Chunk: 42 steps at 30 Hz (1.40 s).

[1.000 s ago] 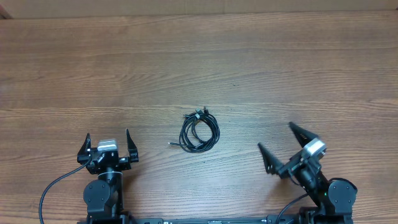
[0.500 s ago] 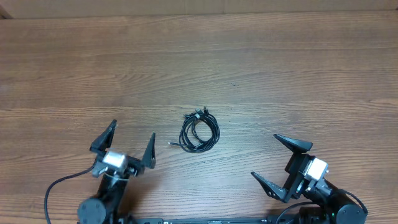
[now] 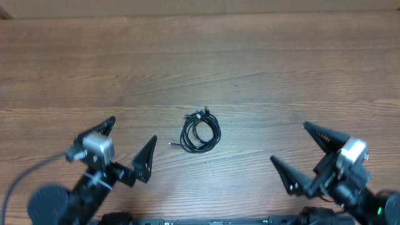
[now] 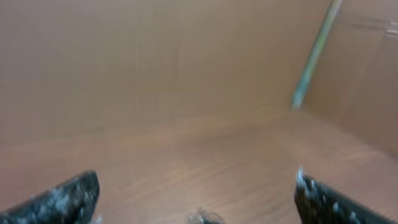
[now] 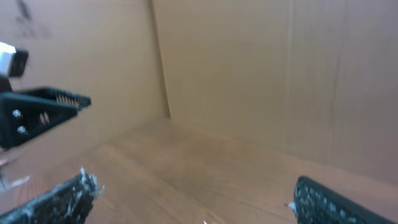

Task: Untangle cables
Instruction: 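Raise both grippers from rest toward the black cable bundle, then grasp the black cable bundle with the left gripper and lift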

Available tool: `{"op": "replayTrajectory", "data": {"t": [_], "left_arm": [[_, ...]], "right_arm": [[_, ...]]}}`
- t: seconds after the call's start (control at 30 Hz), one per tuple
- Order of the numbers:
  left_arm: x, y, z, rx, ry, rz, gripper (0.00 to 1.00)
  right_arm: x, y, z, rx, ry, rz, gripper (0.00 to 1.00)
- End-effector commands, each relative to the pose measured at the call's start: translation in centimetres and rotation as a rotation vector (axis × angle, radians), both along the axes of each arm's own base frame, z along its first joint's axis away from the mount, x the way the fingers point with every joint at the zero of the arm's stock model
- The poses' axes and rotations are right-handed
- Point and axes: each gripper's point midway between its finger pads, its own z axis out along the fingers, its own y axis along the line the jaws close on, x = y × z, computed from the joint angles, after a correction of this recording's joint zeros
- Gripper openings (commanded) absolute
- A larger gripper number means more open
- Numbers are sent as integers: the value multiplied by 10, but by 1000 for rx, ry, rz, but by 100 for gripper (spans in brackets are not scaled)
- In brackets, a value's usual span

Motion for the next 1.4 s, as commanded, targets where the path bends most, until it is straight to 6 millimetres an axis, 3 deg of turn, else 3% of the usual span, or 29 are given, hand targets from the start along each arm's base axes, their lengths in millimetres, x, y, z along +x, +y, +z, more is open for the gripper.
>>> {"op": "replayTrajectory", "data": {"t": [0.0,0.1,0.23,0.3,0.43,0.53,0.63,0.73,0.87,1.07,1.27,1.37], "left_arm": [[17,-2,2,43,204,-34,100],[28,-19,-1,-31,376,-153,99],[40,-41,-18,-168,552,-309,100],[48,-45,-30,-172,603,-340,100],[73,-46,-70,-152,769,-246,100],[84,-51,-100,-78,881,-160,100],[93,-59,-125,37,976,-89,100],[106,-77,-151,146,1044,-71,100],[116,-106,-182,171,1106,-131,99],[115,-125,-236,197,1267,-178,99],[128,-134,-282,201,1337,-185,60],[126,-134,-302,216,1383,-180,50]], "right_arm": [[20,-4,8,-13,137,-17,100],[25,10,8,13,274,123,100],[4,35,7,75,365,436,100],[9,36,5,95,399,482,100],[40,26,-21,153,589,333,100],[61,10,-49,103,682,106,100],[73,-5,-65,69,793,-91,100],[80,-6,-80,-35,915,-177,100],[89,12,-96,-93,1016,-131,100],[97,39,-112,-68,1123,11,100],[103,40,-132,-83,1210,5,100],[104,40,-134,-84,1220,4,100]]}}
